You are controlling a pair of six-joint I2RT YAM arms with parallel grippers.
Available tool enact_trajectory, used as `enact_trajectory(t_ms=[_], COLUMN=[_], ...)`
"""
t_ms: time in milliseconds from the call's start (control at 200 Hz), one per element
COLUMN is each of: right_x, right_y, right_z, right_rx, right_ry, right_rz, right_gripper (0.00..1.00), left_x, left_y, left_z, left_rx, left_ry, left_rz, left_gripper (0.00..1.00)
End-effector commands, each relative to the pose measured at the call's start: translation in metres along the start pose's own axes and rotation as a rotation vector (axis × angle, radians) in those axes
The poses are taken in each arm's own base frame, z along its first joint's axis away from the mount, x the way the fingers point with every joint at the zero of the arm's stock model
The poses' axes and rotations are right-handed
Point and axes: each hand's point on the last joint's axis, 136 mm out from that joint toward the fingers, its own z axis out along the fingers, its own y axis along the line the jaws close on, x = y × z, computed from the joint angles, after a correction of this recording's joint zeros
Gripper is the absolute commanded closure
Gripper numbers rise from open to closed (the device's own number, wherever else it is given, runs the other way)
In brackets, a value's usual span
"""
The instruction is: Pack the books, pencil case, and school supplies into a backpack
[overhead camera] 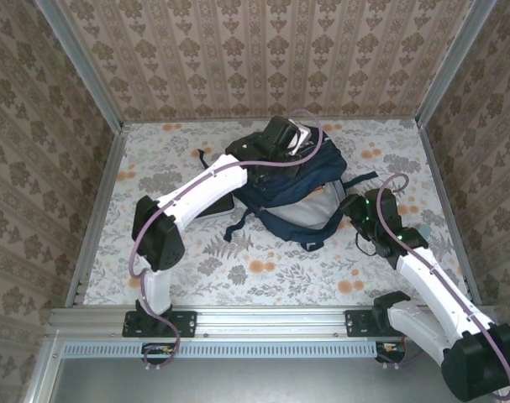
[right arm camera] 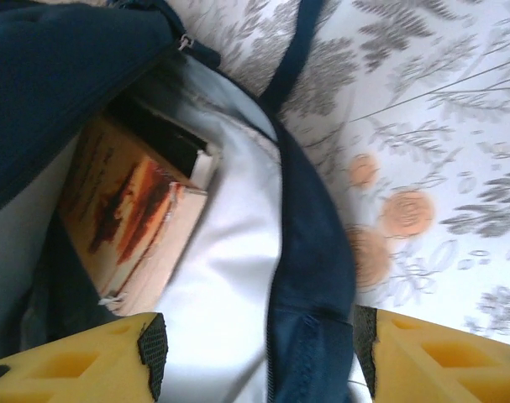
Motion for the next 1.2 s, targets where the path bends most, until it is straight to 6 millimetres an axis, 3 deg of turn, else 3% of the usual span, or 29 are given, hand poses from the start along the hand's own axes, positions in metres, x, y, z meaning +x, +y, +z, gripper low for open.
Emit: enact_trajectory(t_ms=[0,160,245,385,555,680,910,1060,1195], right_x=[-0.009,-0.014,-0.01,0.012,0.059,0.097,0.139,0.148,0.149], right_y=[-0.025,-0.005,0.012,0.044,0.081,0.106,0.123,0.123,0.119], right_z=[-0.011,-0.021,-0.023,-0.018,0.0,0.011,0.033,0.039,0.042], right_rx=[0.119,0.063,0.013,-0.045,-0.08,-0.104,-0.091,-0.082,-0.069], right_ry=[-0.057,-0.041,0.003,0.101,0.231,0.305,0.382,0.407,0.403], right_rz=[-0.061,-0.13,-0.183,-0.295,-0.432,-0.511,-0.567,-0.574,-0.573], right_gripper=[0.37,0.36,0.37,0.36,0.35,0.35,0.37,0.4,0.41], left_x=[-0.023,-0.021,-0.016,0.004,0.055,0.097,0.147,0.172,0.176], left_y=[-0.008,-0.003,0.013,0.051,0.097,0.115,0.111,0.115,0.111], left_z=[0.004,0.005,-0.003,-0.023,-0.045,-0.052,-0.035,-0.019,-0.003], left_rx=[0.089,0.126,0.109,0.053,-0.024,-0.039,0.022,0.005,0.045], left_ry=[-0.044,-0.027,-0.025,-0.022,0.004,0.047,0.118,0.164,0.175], left_rz=[-0.067,-0.124,-0.185,-0.33,-0.516,-0.661,-0.843,-0.915,-0.957], left_gripper=[0.81,0.55,0.42,0.34,0.31,0.31,0.42,0.56,0.58])
